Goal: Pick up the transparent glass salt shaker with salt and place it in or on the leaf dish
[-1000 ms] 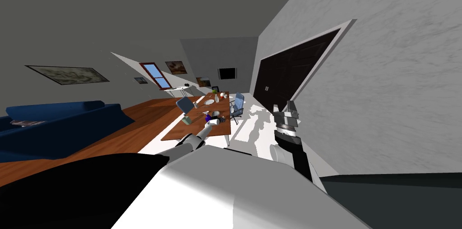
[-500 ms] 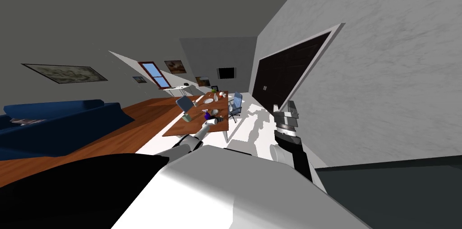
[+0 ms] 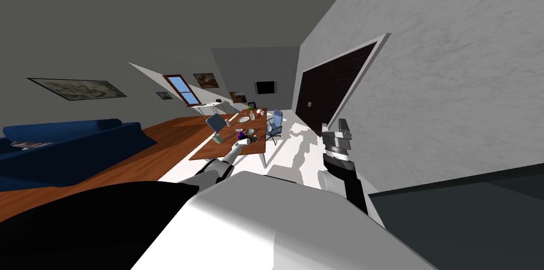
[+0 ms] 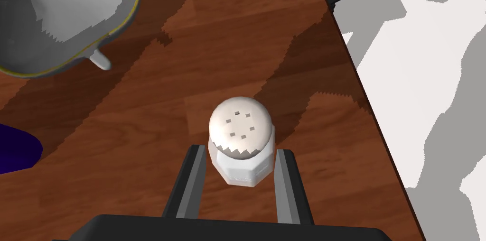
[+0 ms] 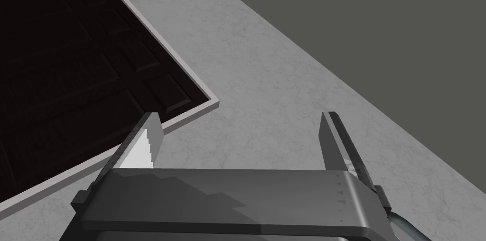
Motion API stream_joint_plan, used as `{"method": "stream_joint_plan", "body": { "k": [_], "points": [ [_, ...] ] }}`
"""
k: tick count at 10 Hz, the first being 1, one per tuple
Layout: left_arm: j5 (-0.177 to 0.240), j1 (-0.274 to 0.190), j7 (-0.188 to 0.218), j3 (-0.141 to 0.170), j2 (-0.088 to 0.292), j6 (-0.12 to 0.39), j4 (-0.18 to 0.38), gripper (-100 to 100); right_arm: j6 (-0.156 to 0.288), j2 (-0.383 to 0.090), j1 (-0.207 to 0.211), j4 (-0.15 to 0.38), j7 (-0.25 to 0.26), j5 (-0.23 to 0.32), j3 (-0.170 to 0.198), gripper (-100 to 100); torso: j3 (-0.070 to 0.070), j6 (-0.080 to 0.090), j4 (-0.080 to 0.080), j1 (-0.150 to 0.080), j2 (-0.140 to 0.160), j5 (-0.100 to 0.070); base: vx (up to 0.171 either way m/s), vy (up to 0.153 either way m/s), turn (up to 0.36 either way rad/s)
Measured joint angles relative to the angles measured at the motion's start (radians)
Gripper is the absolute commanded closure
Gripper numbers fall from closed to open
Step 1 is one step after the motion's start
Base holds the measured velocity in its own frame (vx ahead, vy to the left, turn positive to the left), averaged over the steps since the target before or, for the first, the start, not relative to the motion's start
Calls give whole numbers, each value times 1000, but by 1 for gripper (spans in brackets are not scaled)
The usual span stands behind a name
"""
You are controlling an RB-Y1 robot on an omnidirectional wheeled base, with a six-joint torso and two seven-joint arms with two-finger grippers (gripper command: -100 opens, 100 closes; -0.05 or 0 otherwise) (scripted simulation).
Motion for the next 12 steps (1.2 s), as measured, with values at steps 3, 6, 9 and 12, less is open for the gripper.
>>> {"method": "stream_joint_plan", "body": {
  "k": [3,6,9,12],
  "points": [
    [20,32,46,48,75,36,-45,100,0,0,0,0,0,0,0,0,-1,-1,0,-4,-1,-1,38,-106,-31],
    [55,55,67,82,141,56,-51,100,0,0,0,0,0,0,0,0,-2,-1,0,-4,-3,-1,56,-83,-25],
    [149,56,29,94,202,61,-1,100,0,0,0,0,0,0,0,0,-2,-1,-1,1,-4,0,73,-45,-43],
    [159,68,38,111,238,83,-4,100,0,0,0,0,0,0,0,0,-2,0,-1,1,-3,0,71,-23,-29]
  ]
}}
